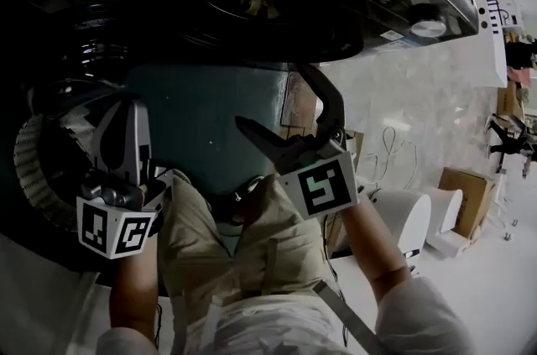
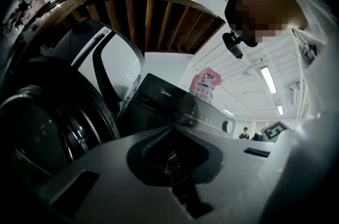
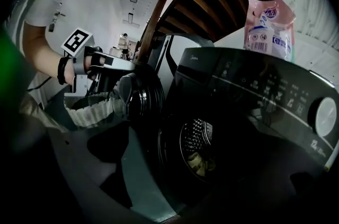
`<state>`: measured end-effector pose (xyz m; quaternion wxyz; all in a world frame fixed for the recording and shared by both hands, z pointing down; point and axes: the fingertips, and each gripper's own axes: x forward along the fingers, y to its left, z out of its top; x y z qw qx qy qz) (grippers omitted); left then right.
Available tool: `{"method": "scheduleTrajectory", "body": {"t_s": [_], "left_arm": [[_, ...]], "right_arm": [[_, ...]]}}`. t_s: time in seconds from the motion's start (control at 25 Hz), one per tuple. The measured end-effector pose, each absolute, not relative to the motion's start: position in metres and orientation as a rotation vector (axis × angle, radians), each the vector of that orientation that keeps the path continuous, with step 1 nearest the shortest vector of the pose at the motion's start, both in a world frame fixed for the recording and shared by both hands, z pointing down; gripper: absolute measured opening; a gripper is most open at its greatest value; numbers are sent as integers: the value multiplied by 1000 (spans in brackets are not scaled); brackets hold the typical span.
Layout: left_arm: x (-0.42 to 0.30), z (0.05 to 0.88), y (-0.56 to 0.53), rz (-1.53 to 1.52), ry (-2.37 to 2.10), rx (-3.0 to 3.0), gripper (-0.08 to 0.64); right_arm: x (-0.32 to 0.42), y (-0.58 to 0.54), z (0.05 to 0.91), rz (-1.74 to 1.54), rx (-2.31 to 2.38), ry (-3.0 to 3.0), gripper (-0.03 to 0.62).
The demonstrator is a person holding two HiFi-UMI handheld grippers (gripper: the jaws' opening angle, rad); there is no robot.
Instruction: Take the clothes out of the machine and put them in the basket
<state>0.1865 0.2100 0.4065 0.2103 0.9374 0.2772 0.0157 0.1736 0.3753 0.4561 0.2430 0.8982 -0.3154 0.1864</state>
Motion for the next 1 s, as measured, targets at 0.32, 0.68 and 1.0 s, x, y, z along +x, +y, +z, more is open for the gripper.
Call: {"method": "scheduleTrajectory", "body": {"t_s": [0.32,0.68,1.0], "left_arm": [[221,510,231,7,825,2567,14],[251,612,246,-37,907,2526,14],[258,669,256,-105,956,2452,14]], "right_arm": [[226,387,565,477,2447,-788,489],[250,383,666,371,2295,-846,489],[272,403,700,265,2312,-780,489]]}}
